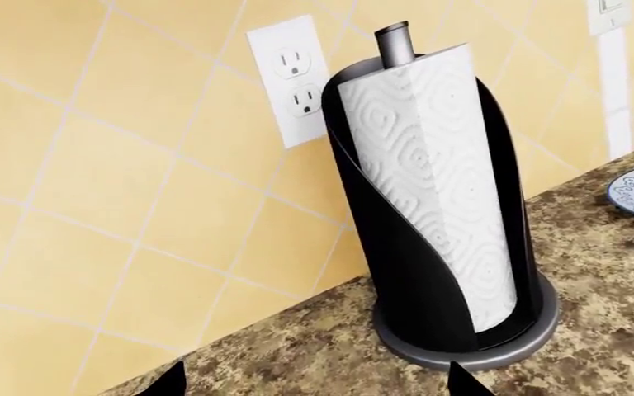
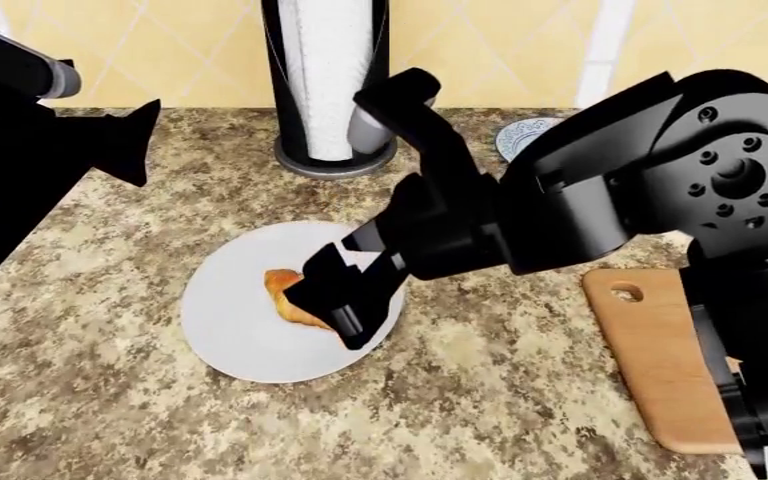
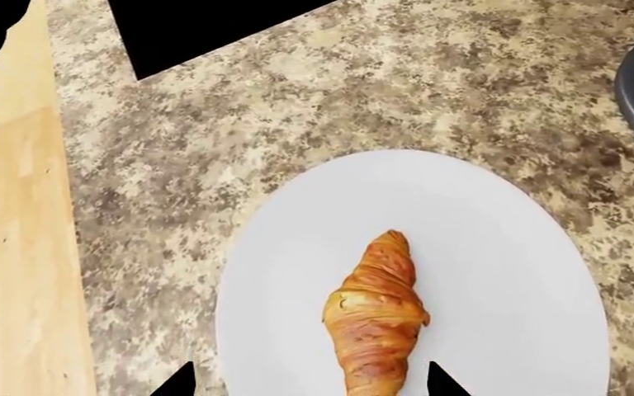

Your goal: From the different types of pastries on the counter, select a croissant and place it on the cutting board. Then retrieve a jar of jam from the cabinet and place it alongside the croissant on the cutting board.

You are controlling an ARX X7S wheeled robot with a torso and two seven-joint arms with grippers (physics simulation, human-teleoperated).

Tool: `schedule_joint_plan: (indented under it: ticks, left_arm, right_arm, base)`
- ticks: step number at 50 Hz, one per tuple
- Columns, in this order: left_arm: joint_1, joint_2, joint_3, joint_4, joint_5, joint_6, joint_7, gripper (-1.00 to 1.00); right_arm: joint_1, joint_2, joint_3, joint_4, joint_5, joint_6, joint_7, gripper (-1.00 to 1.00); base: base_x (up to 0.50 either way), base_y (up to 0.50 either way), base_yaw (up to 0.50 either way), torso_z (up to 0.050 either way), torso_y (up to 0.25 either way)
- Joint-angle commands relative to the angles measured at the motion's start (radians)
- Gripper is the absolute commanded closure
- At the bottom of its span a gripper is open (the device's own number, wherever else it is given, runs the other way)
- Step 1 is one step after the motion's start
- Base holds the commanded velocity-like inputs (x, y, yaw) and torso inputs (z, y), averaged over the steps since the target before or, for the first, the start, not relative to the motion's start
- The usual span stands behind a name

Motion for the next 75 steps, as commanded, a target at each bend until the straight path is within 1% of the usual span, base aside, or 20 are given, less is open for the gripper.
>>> schedule_joint_plan:
  ticks: [1, 28, 43, 56, 75]
  left_arm:
    - [0.002, -0.004, 0.0, 0.007, -0.002, -0.004, -0.003, -1.0]
    - [0.014, -0.007, -0.007, -0.009, -0.004, 0.01, -0.007, -1.0]
    - [0.02, -0.004, -0.009, -0.032, -0.002, 0.028, -0.006, -1.0]
    - [0.02, 0.004, -0.006, -0.054, 0.0, 0.04, -0.004, -1.0]
    - [0.026, -0.006, -0.015, -0.047, -0.01, 0.034, -0.005, -1.0]
  right_arm:
    - [0.002, 0.011, -0.041, 0.002, -0.024, -0.025, -0.042, -1.0]
    - [0.022, 0.001, -0.107, 0.037, -0.053, -0.062, -0.095, -1.0]
    - [0.047, -0.018, -0.172, 0.094, -0.137, -0.104, -0.174, -1.0]
    - [0.055, -0.026, -0.203, 0.117, -0.153, -0.115, -0.209, -1.0]
    - [0.074, -0.056, -0.271, 0.17, -0.22, -0.156, -0.293, -1.0]
  base:
    - [0.0, 0.0, 0.0, 0.0, 0.0]
    - [0.0, 0.0, 0.0, 0.0, 0.0]
    - [0.0, 0.0, 0.0, 0.0, 0.0]
    - [0.0, 0.0, 0.0, 0.0, 0.0]
    - [0.0, 0.0, 0.0, 0.0, 0.0]
